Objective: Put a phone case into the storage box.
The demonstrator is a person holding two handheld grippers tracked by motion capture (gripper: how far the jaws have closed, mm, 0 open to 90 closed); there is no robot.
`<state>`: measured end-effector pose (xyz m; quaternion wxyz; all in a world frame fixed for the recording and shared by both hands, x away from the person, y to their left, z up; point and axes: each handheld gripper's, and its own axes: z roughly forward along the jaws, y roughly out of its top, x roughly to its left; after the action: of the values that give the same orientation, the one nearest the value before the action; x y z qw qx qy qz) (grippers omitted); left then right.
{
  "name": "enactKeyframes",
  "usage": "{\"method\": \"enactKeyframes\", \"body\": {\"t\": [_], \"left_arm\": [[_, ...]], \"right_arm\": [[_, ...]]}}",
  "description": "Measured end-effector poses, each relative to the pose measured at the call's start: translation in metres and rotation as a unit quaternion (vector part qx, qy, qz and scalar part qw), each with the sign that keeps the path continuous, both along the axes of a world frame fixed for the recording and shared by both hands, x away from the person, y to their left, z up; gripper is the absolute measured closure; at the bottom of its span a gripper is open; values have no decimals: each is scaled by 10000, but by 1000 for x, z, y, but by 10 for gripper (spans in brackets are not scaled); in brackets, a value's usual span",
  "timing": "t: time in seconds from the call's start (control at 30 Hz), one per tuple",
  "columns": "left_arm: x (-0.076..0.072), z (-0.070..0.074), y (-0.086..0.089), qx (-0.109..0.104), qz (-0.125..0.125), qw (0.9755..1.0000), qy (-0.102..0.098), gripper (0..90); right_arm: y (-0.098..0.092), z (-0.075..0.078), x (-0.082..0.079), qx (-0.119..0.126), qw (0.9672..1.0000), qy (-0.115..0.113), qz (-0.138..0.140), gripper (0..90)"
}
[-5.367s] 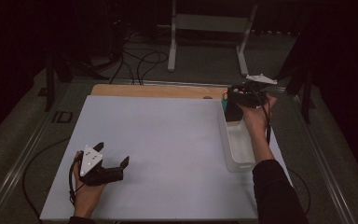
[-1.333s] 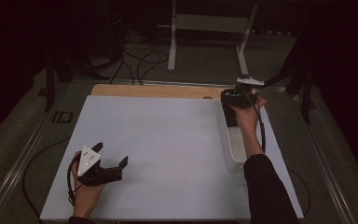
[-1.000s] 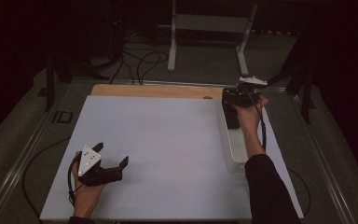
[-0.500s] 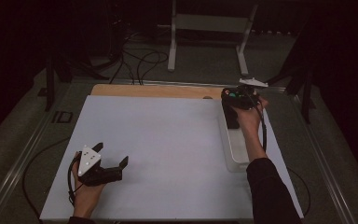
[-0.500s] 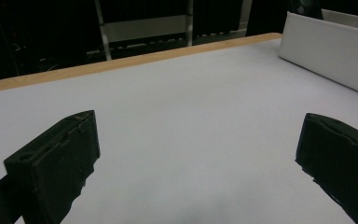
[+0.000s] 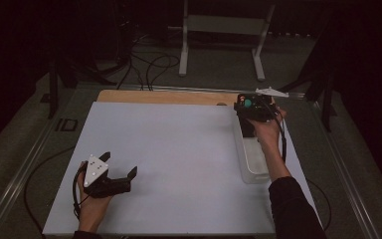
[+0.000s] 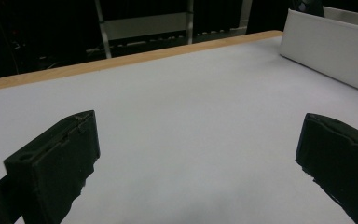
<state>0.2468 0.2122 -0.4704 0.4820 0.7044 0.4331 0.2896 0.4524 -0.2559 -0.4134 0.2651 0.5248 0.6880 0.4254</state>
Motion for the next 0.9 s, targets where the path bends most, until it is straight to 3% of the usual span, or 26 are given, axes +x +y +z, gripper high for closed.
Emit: {"method": "enactKeyframes", "body": {"t": [0.33, 0.67, 0.8, 0.9], "left_arm": [[1, 0, 0, -4, 1, 10000, 53, 0], [2, 1, -1, 20, -18, 10000, 79, 0], [2, 1, -1, 29, -32, 9999, 91, 0], [2, 1, -1, 35, -40, 9999, 97, 0]], "right_arm": [[3, -1, -22, 79, 9994, -95, 327, 86], [8, 2, -58, 175, 9971, -92, 737, 87], [7, 4, -74, 359, 9952, -204, 889, 87], [6, 4, -87, 325, 9941, -309, 984, 87]]}}
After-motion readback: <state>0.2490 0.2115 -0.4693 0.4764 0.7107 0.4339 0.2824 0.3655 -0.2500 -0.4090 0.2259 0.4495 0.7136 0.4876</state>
